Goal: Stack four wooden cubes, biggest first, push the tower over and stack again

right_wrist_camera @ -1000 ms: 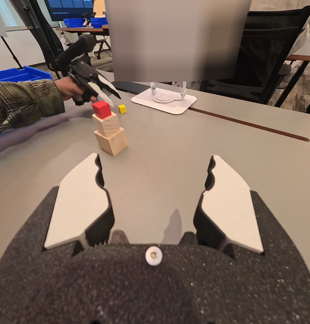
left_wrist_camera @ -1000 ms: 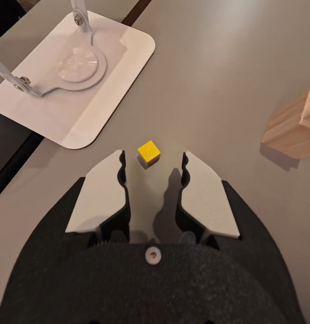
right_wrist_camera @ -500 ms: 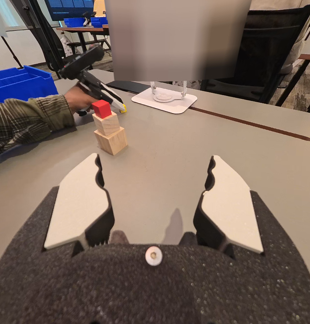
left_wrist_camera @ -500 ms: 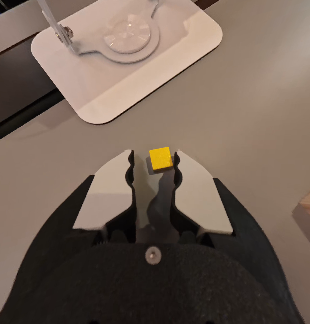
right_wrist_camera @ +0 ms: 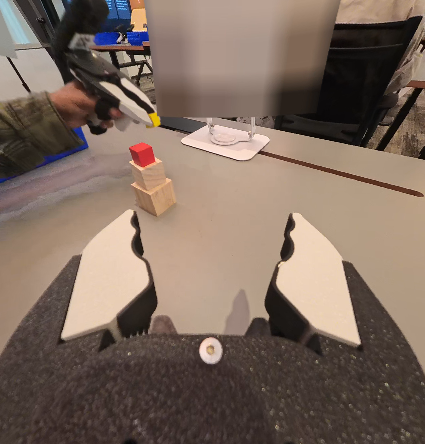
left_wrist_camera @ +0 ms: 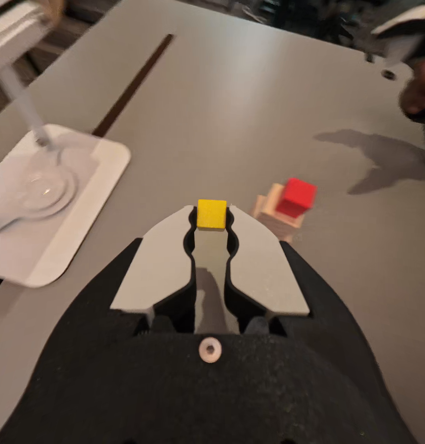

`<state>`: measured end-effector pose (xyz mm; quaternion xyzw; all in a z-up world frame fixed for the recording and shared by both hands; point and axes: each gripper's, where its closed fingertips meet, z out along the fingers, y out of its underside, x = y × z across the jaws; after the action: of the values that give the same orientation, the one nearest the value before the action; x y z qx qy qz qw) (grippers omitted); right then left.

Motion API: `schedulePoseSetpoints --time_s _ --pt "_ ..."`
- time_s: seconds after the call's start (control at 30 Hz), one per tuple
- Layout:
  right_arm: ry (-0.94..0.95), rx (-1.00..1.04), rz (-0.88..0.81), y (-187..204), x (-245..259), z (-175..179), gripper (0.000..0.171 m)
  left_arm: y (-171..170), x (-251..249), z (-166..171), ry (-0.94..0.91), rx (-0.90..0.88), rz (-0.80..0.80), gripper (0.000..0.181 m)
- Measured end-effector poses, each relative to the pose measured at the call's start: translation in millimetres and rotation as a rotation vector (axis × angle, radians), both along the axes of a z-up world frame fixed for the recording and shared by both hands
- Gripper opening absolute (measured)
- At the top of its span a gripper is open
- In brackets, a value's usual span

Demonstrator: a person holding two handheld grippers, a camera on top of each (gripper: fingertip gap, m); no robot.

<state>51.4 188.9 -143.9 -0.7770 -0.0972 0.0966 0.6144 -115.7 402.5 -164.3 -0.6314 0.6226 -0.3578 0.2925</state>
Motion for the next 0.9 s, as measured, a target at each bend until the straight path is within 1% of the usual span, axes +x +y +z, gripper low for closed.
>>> schedulePoseSetpoints --time_s 0.07,0.13,0.2,0.27,0.37,0.57,0.9 --pt "-0.006 -0.002 0.005 0.3 -2.5 0.0 0.113 -32.6 2.8 9.6 0.070 0.025 -0.117 0.022" --pt "-0.011 -0.002 0.007 0.3 -4.5 0.5 0.113 -57.9 5.0 14.6 0.121 0.062 -0.205 0.022" --pt "-0.012 0.001 0.011 0.2 -6.2 1.2 0.113 -74.9 7.5 19.7 0.142 0.065 -0.260 0.022" --pt "-0.014 -0.001 0.013 0.2 -7.7 1.1 0.113 -83.9 10.7 23.2 0.149 0.071 -0.289 0.022" --pt "-0.019 0.002 0.020 0.1 -10.6 2.3 0.113 -85.0 14.9 20.3 0.180 0.085 -0.303 0.022" --pt "-0.018 0.011 0.019 -1.3 -10.2 5.4 0.113 -88.0 19.7 8.7 0.226 0.053 -0.344 0.022" --pt "-0.013 0.010 0.024 -1.0 -10.0 4.5 0.113 -87.5 24.1 1.8 0.235 0.040 -0.354 0.022"
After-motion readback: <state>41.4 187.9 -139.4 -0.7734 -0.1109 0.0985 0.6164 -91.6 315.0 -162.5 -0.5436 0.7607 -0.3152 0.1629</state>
